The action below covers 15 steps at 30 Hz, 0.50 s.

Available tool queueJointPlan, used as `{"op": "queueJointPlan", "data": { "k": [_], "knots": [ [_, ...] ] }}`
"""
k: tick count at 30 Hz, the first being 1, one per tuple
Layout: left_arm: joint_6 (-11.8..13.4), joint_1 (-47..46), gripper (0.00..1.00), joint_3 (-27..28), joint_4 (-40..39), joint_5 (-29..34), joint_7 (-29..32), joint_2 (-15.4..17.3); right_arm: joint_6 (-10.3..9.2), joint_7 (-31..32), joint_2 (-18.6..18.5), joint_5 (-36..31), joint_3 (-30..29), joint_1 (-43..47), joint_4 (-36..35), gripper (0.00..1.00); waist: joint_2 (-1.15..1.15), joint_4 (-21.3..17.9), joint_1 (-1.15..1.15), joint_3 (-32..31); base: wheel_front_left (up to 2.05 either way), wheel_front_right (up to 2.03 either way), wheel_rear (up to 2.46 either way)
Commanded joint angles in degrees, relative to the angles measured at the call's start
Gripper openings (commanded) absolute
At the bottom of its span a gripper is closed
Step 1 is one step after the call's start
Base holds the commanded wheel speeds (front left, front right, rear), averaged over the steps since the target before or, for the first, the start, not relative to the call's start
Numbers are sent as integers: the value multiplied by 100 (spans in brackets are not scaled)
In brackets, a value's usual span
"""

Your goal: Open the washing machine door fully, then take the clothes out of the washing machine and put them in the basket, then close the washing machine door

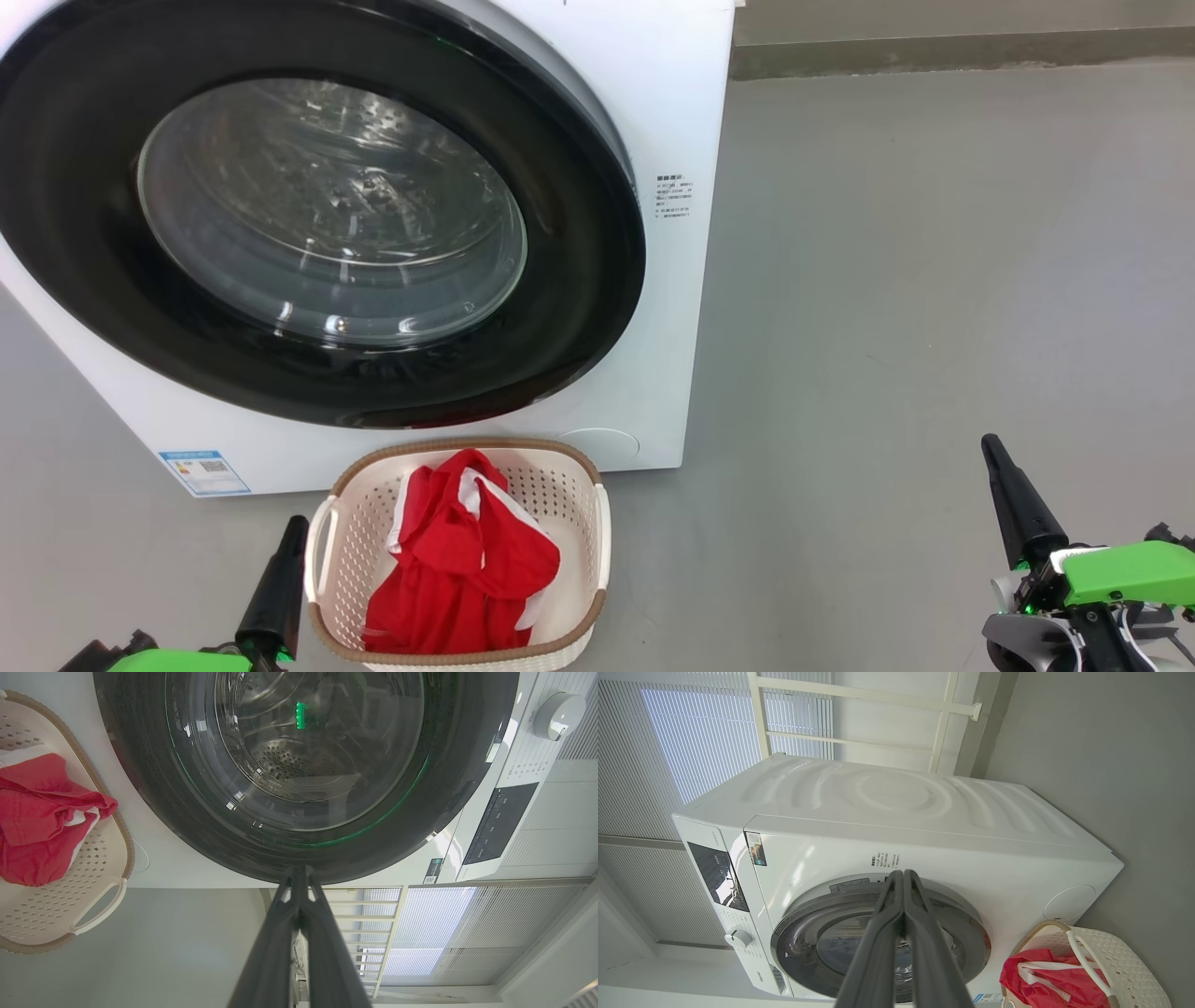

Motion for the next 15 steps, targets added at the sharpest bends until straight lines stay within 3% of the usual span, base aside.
{"op": "queueJointPlan", "data": {
  "k": [1,15],
  "knots": [
    [-40,-236,0,209,-150,48,23,47,-4,21,-41,-35,81,-240,-164,0,0,0,0,0,0,0,0],
    [-40,-236,0,216,-150,53,28,42,-4,26,-37,-41,75,-241,-164,0,0,0,0,0,0,0,0]
  ]
}}
